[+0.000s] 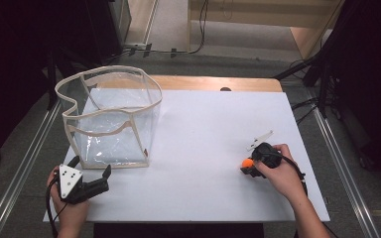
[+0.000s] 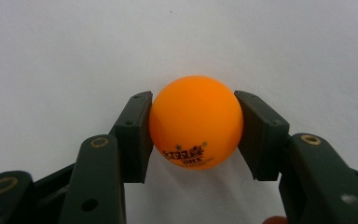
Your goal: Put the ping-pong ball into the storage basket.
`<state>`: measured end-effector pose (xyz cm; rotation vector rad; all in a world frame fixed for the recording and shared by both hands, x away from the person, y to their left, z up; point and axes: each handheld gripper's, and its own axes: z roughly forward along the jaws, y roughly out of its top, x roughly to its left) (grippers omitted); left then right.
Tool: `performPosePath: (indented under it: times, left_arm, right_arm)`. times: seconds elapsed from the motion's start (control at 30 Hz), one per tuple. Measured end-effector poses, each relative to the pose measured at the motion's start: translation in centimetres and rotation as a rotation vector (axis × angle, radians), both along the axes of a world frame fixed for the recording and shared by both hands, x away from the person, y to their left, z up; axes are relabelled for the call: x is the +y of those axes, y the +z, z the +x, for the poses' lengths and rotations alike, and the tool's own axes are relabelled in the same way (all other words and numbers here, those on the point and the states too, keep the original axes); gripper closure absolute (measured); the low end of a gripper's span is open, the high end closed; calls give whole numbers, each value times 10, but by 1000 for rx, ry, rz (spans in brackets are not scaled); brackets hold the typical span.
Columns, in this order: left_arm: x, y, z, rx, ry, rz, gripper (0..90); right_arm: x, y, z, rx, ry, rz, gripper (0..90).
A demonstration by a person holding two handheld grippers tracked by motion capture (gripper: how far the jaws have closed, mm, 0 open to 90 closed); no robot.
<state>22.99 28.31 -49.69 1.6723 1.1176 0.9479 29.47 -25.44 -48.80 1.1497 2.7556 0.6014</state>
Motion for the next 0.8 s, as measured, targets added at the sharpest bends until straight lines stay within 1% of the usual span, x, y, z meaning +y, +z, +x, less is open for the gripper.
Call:
performPosePath:
  times: [0.1,0.37,0.43,0.57,0.8]
  left_arm:
    - [0,0,0,0,0,-3,0]
    - [0,0,0,-2,2,-7,0]
    - [0,0,0,-2,2,-7,0]
    - [0,0,0,-2,2,-8,0]
    - [0,0,0,-2,1,-9,0]
  right_arm:
    - [0,2,1,-4,8,5,474]
    - [1,8,3,-2,6,20,474]
    - [1,10,4,-2,9,18,474]
    - [2,13,6,-4,14,30,474]
    - [7,16,9,-4,23,50,474]
